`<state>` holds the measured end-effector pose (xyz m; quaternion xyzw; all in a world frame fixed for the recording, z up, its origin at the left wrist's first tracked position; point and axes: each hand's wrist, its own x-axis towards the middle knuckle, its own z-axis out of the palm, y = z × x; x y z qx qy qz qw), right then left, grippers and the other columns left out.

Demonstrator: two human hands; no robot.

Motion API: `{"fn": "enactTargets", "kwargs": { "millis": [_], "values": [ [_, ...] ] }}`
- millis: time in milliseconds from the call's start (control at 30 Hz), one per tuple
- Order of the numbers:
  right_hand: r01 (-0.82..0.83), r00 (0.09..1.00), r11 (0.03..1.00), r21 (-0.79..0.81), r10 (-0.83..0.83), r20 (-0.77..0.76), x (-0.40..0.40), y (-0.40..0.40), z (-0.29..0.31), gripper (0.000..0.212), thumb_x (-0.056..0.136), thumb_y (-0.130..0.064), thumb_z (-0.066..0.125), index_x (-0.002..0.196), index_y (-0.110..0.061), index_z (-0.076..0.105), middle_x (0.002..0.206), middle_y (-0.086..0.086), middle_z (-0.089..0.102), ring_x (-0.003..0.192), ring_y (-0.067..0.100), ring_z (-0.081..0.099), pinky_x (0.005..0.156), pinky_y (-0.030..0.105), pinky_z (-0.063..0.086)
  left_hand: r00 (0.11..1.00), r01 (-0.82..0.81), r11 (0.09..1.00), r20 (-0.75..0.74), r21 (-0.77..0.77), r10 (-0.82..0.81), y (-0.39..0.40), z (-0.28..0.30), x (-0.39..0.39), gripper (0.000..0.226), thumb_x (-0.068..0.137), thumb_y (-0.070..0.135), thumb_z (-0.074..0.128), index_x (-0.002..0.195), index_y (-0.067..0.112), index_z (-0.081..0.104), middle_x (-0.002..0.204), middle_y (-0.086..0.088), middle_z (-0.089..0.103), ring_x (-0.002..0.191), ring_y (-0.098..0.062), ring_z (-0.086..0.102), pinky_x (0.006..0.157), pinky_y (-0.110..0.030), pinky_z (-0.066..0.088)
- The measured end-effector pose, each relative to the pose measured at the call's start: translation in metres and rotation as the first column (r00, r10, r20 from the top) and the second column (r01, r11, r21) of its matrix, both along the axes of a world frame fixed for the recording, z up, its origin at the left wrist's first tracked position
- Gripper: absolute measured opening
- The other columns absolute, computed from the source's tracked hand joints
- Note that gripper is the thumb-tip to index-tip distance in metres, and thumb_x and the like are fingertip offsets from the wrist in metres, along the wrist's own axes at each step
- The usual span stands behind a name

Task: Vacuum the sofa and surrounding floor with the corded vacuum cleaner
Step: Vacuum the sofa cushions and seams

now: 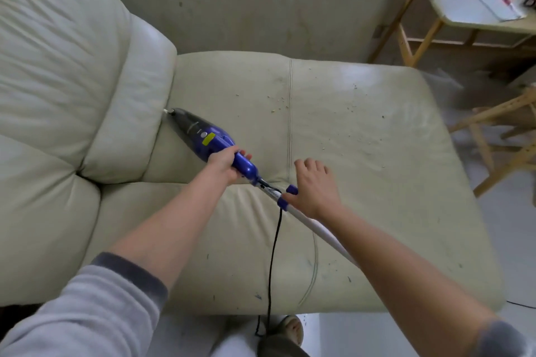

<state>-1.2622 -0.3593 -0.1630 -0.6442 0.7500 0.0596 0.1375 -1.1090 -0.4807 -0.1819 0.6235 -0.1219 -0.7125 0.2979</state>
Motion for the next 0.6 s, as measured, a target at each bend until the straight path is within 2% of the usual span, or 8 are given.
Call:
{"fn": "enactTargets", "kwargs": {
  "millis": [100,200,267,333,400,467,533,600],
  "values": [
    [-0.091,0.995,0.984,0.153,0.084,0.053,0.023,-0.030,-0.009,0.056,0.086,-0.049,0.060,0.124,-0.011,0.045,0.119,0.008,0.053,0.111,0.028,0.051,0.089,0.033,0.038,1.000,0.018,1.000,-0.023,0.023,-0.018,0.002,-0.006,0.008,0.010,0.097,0.005,0.049,0.088,0.002,0.051,0.076,-0.007,0.052,0.072,-0.020,0.057,0.064,-0.043,0.047],
    [-0.086,0.991,0.945,0.316,0.048,0.128,0.056,-0.049,-0.023,0.034,0.089,-0.027,0.057,0.118,-0.011,0.048,0.102,0.005,0.061,0.090,0.026,0.058,0.068,0.031,0.040,0.998,-0.013,1.000,-0.059,0.028,0.014,-0.001,-0.009,0.017,0.008,0.096,0.003,0.052,0.103,-0.001,0.051,0.080,-0.009,0.055,0.073,-0.023,0.059,0.078,-0.042,0.048],
    [-0.076,0.985,0.924,0.376,0.010,0.173,0.068,-0.054,-0.031,0.020,0.092,-0.015,0.049,0.112,-0.014,0.052,0.081,0.000,0.054,0.075,0.023,0.051,0.057,0.027,0.036,0.997,-0.002,0.999,-0.074,0.043,0.005,-0.001,-0.006,0.022,0.005,0.096,0.003,0.052,0.099,-0.001,0.052,0.079,-0.010,0.055,0.074,-0.024,0.059,0.083,-0.041,0.047],
    [-0.101,0.983,0.915,0.390,0.030,0.183,0.075,-0.057,-0.036,0.014,0.090,-0.011,0.045,0.100,-0.020,0.050,0.070,-0.004,0.045,0.069,0.021,0.046,0.047,0.025,0.027,0.996,0.003,0.997,-0.084,0.075,0.004,-0.004,-0.008,0.030,0.005,0.095,0.003,0.053,0.090,0.001,0.053,0.079,-0.010,0.056,0.073,-0.024,0.060,0.084,-0.040,0.048],
    [-0.111,0.978,0.931,0.349,0.039,0.207,0.078,-0.053,-0.042,0.013,0.088,-0.012,0.046,0.096,-0.022,0.048,0.075,-0.003,0.051,0.073,0.022,0.048,0.048,0.025,0.026,0.994,-0.006,0.994,-0.111,0.105,0.018,-0.007,-0.005,0.036,0.010,0.093,0.006,0.052,0.083,0.004,0.053,0.075,-0.009,0.057,0.072,-0.023,0.060,0.079,-0.037,0.050],
    [-0.075,0.974,0.954,0.292,0.007,0.228,0.084,-0.050,-0.053,0.015,0.089,-0.018,0.049,0.103,-0.021,0.054,0.091,0.002,0.062,0.084,0.027,0.058,0.056,0.027,0.033,0.971,-0.099,0.990,-0.208,0.103,0.119,-0.017,-0.007,0.042,0.019,0.092,0.009,0.050,0.073,0.008,0.050,0.062,-0.005,0.054,0.066,-0.019,0.058,0.070,-0.031,0.049],
    [-0.040,0.976,0.964,0.261,-0.018,0.218,0.089,-0.048,-0.059,0.021,0.094,-0.029,0.050,0.111,-0.018,0.057,0.101,0.006,0.066,0.090,0.027,0.063,0.063,0.029,0.038,0.917,-0.233,0.968,-0.312,0.089,0.249,-0.029,-0.010,0.041,0.023,0.092,0.014,0.050,0.070,0.010,0.048,0.051,0.000,0.051,0.054,-0.015,0.057,0.063,-0.026,0.049],
    [-0.038,0.978,0.967,0.252,-0.016,0.209,0.092,-0.048,-0.061,0.029,0.097,-0.040,0.047,0.112,-0.017,0.057,0.100,0.005,0.066,0.090,0.027,0.063,0.063,0.031,0.038,0.871,-0.308,0.948,-0.377,0.085,0.316,-0.038,-0.013,0.038,0.026,0.094,0.020,0.052,0.070,0.013,0.047,0.045,0.005,0.045,0.039,-0.008,0.049,0.051,-0.020,0.046]
  ]
}}
